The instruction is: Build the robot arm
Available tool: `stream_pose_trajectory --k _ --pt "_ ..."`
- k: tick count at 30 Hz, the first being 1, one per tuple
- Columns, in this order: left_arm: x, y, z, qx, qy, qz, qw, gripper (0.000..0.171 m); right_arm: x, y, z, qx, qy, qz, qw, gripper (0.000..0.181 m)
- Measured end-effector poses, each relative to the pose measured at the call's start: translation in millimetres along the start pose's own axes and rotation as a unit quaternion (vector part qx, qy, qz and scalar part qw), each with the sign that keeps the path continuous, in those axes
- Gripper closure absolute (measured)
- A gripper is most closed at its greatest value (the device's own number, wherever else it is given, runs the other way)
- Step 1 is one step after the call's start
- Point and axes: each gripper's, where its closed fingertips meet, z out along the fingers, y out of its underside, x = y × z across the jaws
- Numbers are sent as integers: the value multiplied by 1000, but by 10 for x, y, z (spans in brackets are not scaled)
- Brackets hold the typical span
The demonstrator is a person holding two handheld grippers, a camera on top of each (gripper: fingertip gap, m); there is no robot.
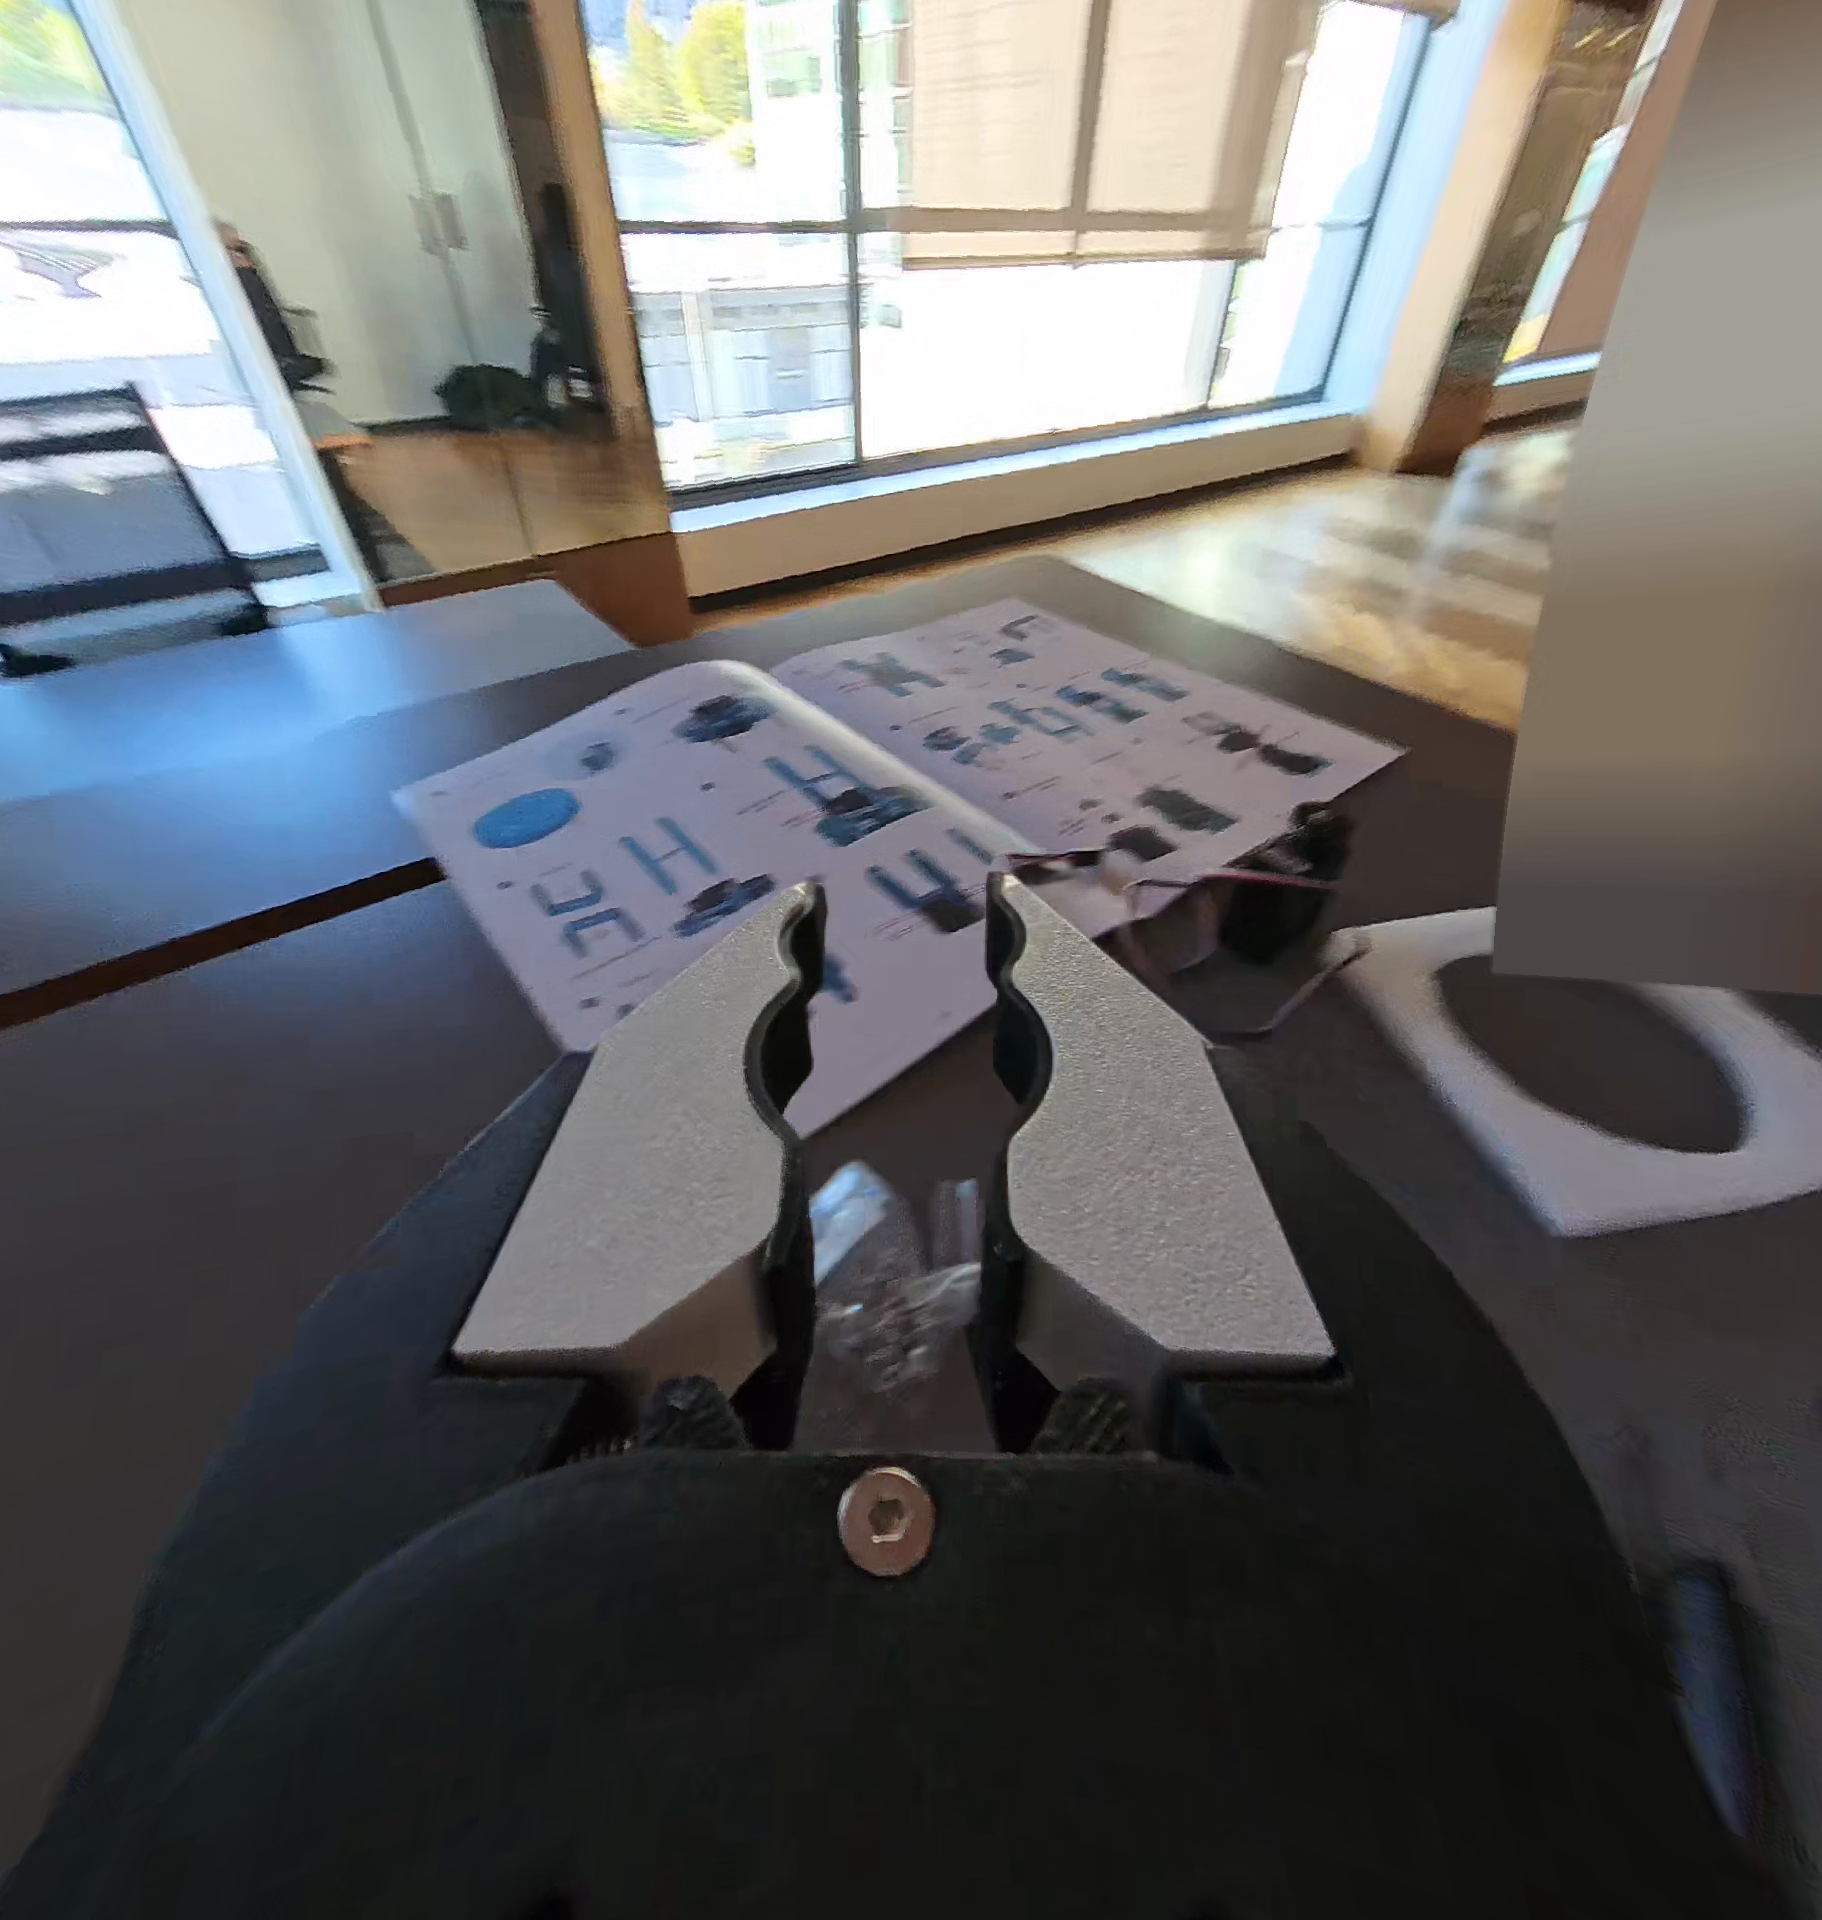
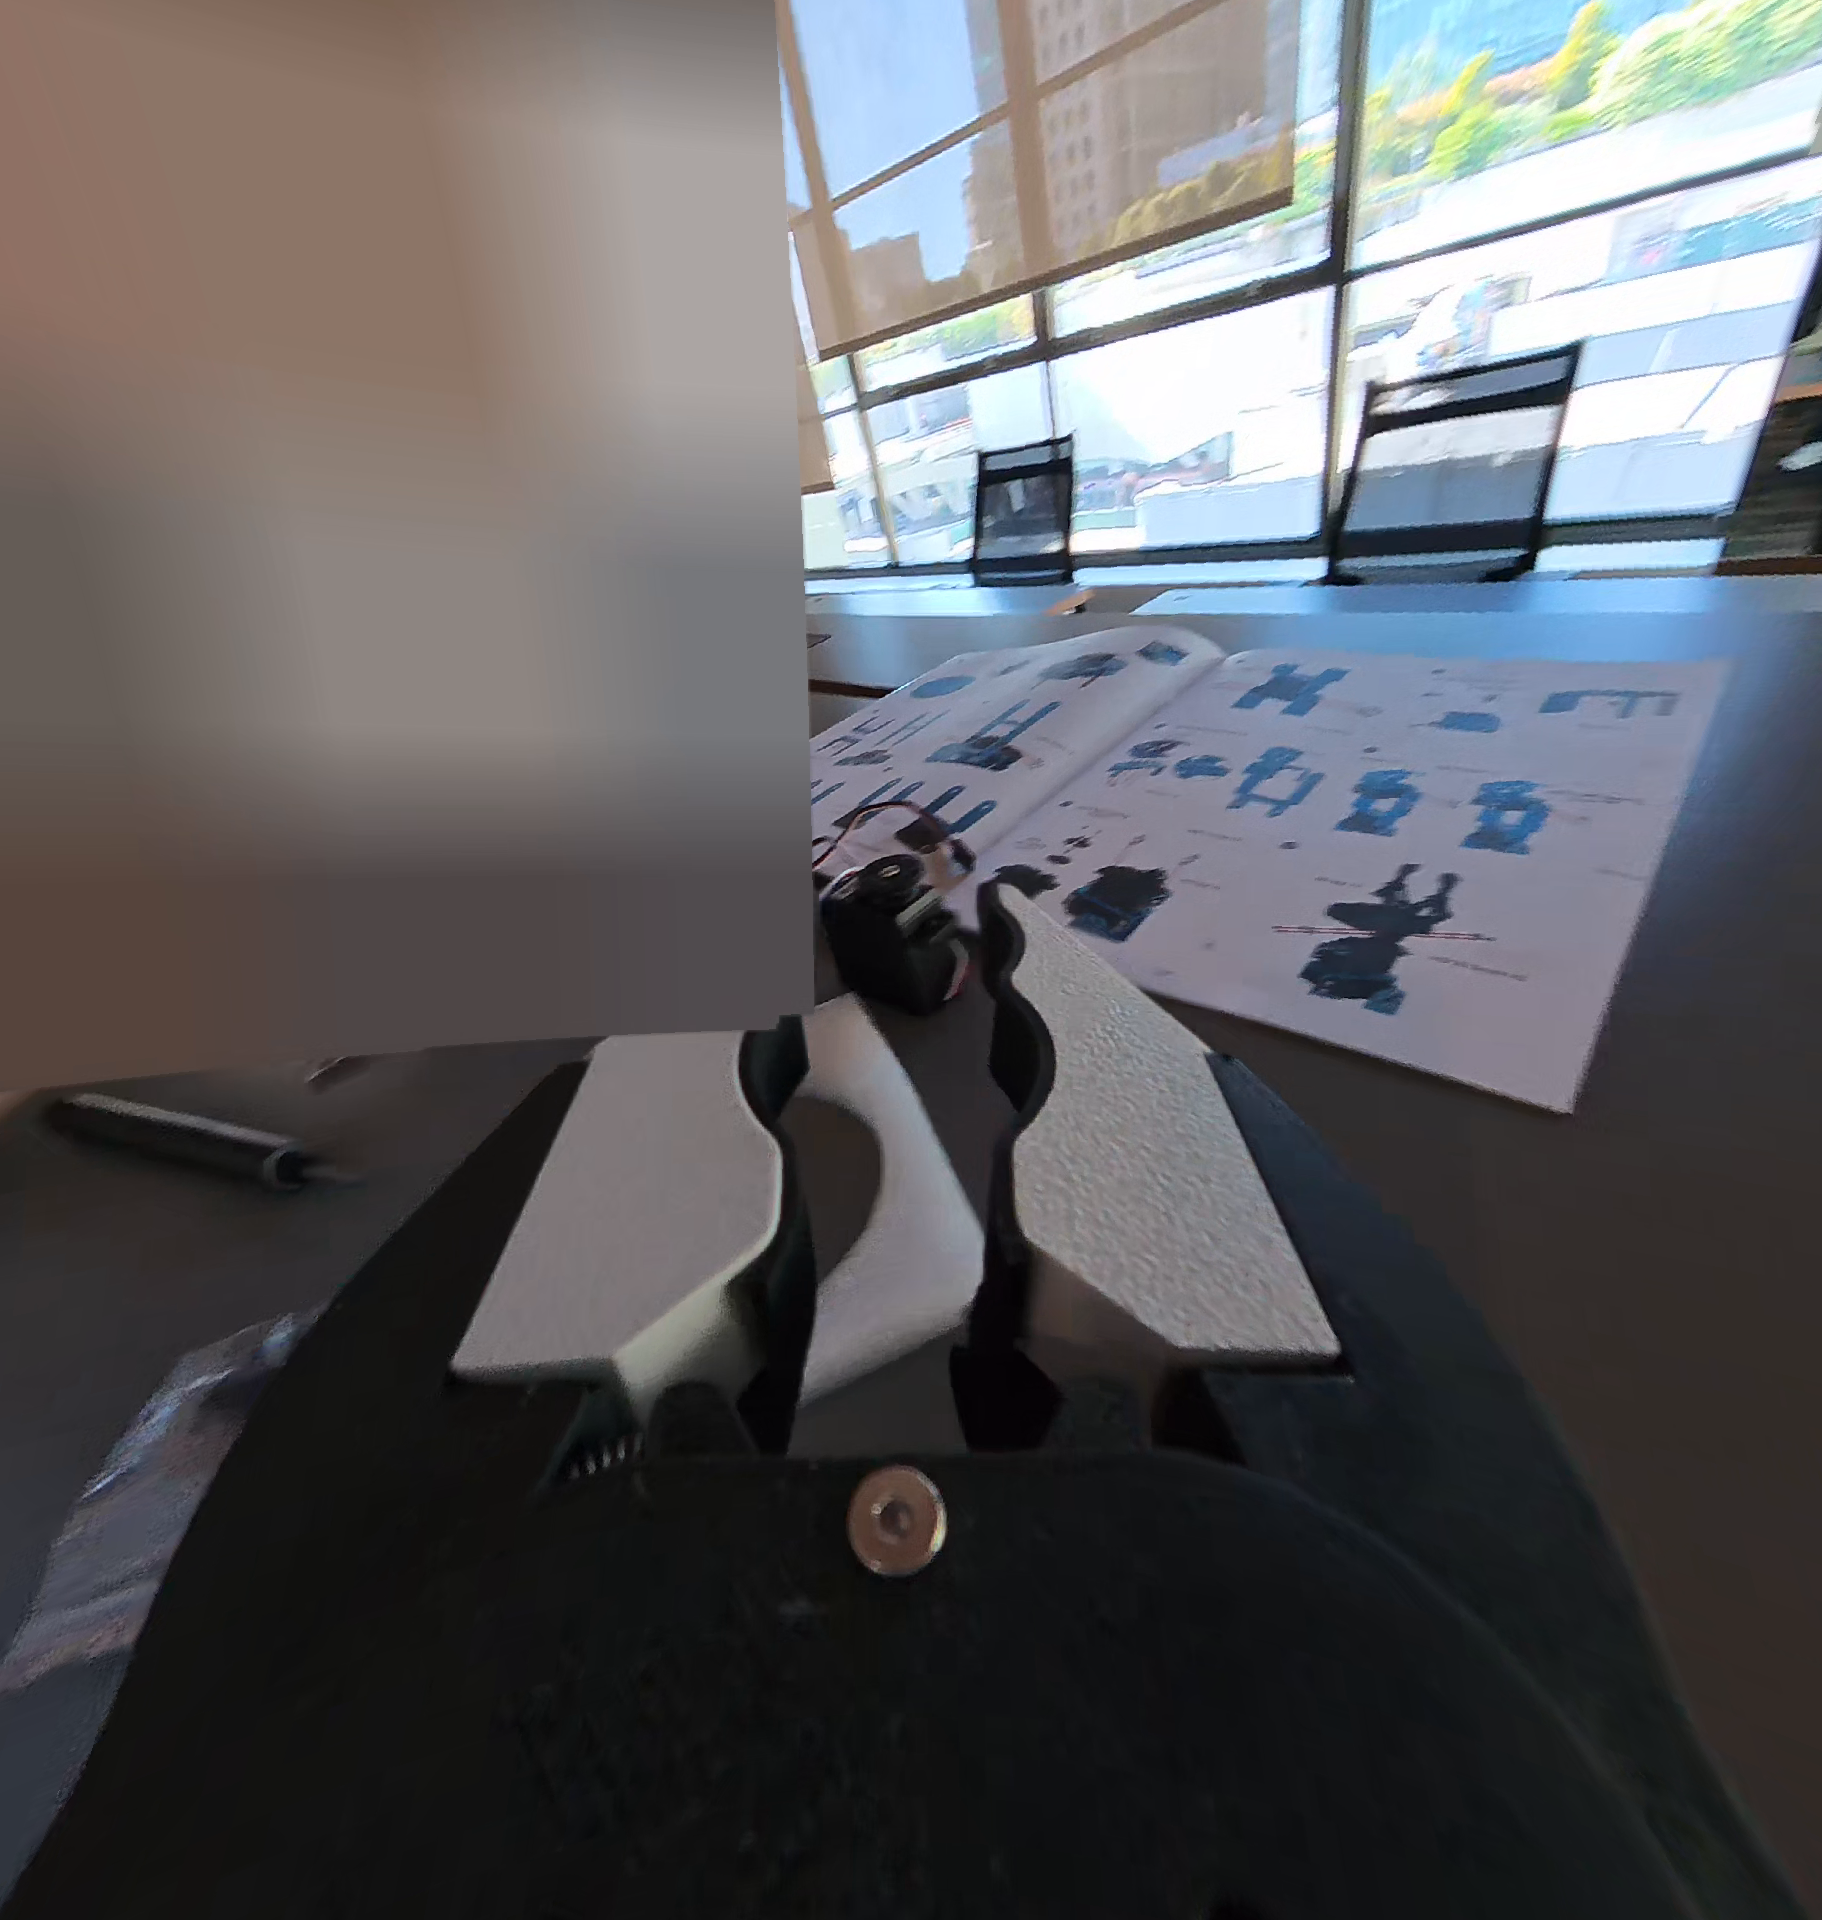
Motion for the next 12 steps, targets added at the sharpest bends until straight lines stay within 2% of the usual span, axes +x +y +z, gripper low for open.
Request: stream_pose_trajectory --k 3,6,8,12 --pt "-127 182 -3 -13 -34 24 999 143 275 -97 102 19 58 -30 998 163" --pt "-115 352 24 -37 -38 19 998 145 526 -95 286 1 92 -29 995 170" --pt "-36 331 45 -29 -21 -4 999 144 572 -67 310 -8 89 -3 996 174" --pt "-32 305 -23 -34 -37 2 999 144 565 -158 174 35 90 16 995 178"
